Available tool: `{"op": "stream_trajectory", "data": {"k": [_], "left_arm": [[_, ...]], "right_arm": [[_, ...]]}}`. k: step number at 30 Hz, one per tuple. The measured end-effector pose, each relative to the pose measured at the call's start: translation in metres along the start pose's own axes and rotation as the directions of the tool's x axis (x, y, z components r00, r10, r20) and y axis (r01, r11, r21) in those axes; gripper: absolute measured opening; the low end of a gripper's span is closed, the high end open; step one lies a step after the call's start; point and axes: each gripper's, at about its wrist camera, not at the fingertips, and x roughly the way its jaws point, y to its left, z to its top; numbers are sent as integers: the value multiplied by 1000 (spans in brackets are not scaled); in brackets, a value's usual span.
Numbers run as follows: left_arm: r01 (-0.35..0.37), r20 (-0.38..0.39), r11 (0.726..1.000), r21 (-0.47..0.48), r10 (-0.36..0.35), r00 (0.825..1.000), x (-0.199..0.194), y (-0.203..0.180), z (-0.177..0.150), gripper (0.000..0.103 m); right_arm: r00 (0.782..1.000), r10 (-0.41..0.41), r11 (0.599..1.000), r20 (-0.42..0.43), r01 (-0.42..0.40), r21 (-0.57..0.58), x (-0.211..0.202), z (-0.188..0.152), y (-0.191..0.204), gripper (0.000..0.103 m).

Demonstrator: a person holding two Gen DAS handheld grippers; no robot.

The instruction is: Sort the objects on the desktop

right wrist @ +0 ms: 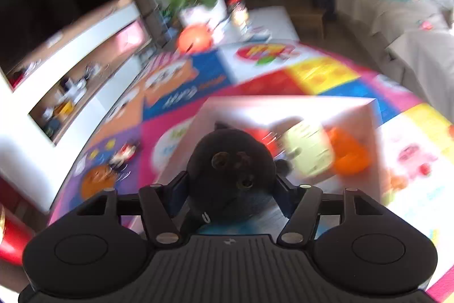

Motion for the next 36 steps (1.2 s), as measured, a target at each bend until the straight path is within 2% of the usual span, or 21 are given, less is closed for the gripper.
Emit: {"op": "stream_trajectory", "data": {"k": [3,6,9,12,16,18,20,22,24,26,29,32,34,36], "left_arm": [[0,1,1000,0,0,1000,0,0,0,102],[0,2,1000,-1,0,1000,0,0,0,102],[0,7,1000,-4,0,1000,-1,1,0,102],[1,10,1000,-12,-1,1000,-1,1,0,103],[-17,22,1000,-26,17,1000,-4,5,2,103],[-103,40,995,16,102,994,-7,8,4,103],[-213,66,975,71,208,976,-9,12,4,103],[-253,61,966,59,249,966,-11,24,5,103],[-243,35,970,-3,243,969,-12,37,6,103],[-233,32,972,-33,234,972,-13,42,6,103],[-226,44,974,-18,226,973,-14,39,5,103],[-222,27,974,-41,224,974,-12,43,5,103],[-214,5,973,-82,215,977,-11,50,5,103],[-208,-17,970,-128,207,978,-9,58,5,103]], "right_arm": [[997,-66,988,31,70,-137,0,-8,18,63],[994,-109,981,20,111,-161,-2,-9,14,66],[987,-155,976,47,160,-145,-16,-11,6,69],[994,-96,981,48,103,-166,-33,-13,8,69],[991,-54,957,119,85,-276,-49,-11,47,69],[992,-19,941,123,59,-332,-49,-7,70,72],[996,5,921,90,30,-388,-40,-2,94,72],[999,7,901,50,16,-433,-23,2,114,72],[1000,0,902,0,0,-431,-2,11,130,64],[997,12,928,-78,-41,-370,25,24,140,58],[980,72,970,-188,-112,-215,67,42,149,59],[951,122,985,-284,-152,-86,111,52,161,64],[947,97,989,-308,-127,-80,137,55,173,64],[954,17,990,-299,-57,-129,160,56,184,64]]}}
